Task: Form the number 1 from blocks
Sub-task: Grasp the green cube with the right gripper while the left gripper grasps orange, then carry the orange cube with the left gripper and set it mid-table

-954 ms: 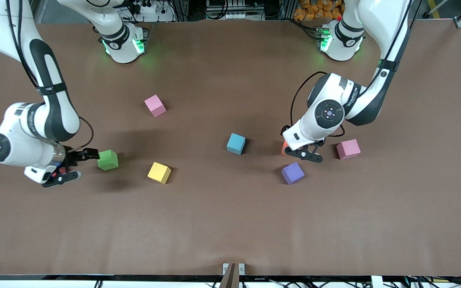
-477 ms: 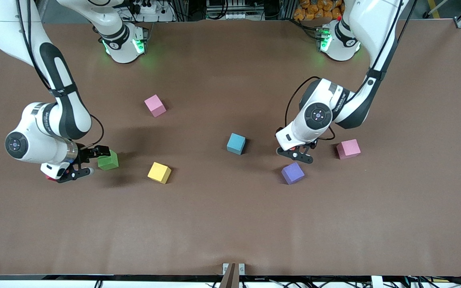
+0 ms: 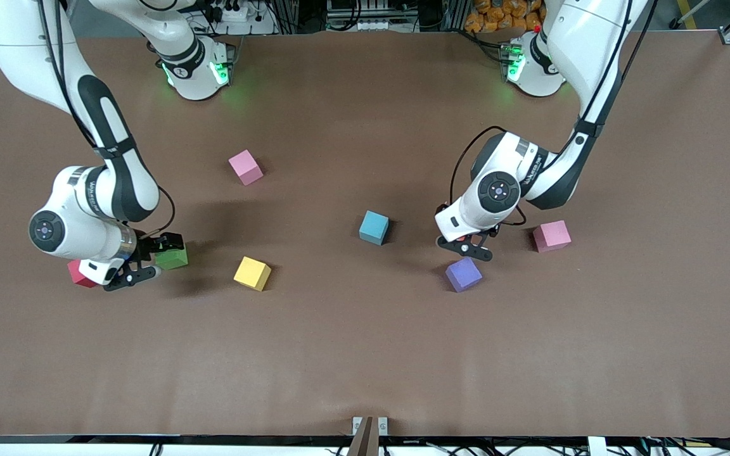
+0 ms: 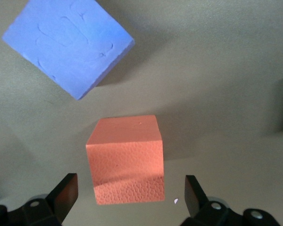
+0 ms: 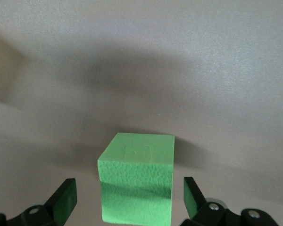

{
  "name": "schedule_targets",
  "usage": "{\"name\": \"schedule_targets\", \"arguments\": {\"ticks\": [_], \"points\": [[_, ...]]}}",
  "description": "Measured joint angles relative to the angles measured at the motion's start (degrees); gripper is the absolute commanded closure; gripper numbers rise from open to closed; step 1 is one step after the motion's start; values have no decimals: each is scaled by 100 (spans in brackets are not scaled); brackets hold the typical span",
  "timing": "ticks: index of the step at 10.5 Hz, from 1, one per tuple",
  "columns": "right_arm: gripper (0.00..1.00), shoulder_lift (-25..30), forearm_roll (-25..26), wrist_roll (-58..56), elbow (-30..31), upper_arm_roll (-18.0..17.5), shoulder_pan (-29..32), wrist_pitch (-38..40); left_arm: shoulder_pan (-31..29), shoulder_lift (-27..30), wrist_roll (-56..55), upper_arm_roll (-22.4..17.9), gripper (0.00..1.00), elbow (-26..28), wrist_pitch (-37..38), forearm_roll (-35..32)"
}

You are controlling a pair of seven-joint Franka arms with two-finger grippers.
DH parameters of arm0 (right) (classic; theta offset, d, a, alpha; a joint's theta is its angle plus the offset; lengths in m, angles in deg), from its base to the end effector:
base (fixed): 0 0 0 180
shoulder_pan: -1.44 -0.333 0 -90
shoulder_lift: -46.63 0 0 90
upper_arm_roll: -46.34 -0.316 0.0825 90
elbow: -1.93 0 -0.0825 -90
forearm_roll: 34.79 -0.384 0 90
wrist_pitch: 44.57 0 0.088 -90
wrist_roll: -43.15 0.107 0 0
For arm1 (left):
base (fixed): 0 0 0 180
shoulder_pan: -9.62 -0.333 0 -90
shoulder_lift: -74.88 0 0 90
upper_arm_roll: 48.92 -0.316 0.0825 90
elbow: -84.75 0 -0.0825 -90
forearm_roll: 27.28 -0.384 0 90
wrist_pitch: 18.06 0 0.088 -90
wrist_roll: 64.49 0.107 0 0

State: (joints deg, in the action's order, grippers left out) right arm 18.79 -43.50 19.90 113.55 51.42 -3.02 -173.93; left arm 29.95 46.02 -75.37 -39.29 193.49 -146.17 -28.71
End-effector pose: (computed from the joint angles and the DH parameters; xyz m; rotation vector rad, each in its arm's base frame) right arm 0.6011 -0.0011 0.2160 -2.9988 -0.4454 0.2353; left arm 0.5347 -0.3028 0.2259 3.0815 -0.5224 -0.2672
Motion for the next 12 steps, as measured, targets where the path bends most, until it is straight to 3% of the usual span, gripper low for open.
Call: {"name": "schedule_targets", "arguments": {"ticks": [2, 3, 4, 5, 7, 12], "points": [[1, -112, 0, 0, 64, 3, -9, -227, -1, -122, 0, -7, 0, -2, -109, 0], [12, -177, 0, 0, 80, 8, -9, -307, -2, -184, 0, -11, 0, -12, -156, 0], [27, -221, 0, 0, 81, 22, -9, -342, -2, -252, -20, -11, 44, -39, -187, 0], [36, -235, 0, 5, 81, 42, -9, -343, -2, -315, -68, -10, 68, -65, -211, 0], [39, -232, -8, 180, 66, 66, -8, -345, 3, -351, -277, -9, 100, -82, -218, 0], [39, 87, -12, 2091, -81, 64, -143, -170, 288, -149, -1455, 18, 100, -240, 4, -143]]}}
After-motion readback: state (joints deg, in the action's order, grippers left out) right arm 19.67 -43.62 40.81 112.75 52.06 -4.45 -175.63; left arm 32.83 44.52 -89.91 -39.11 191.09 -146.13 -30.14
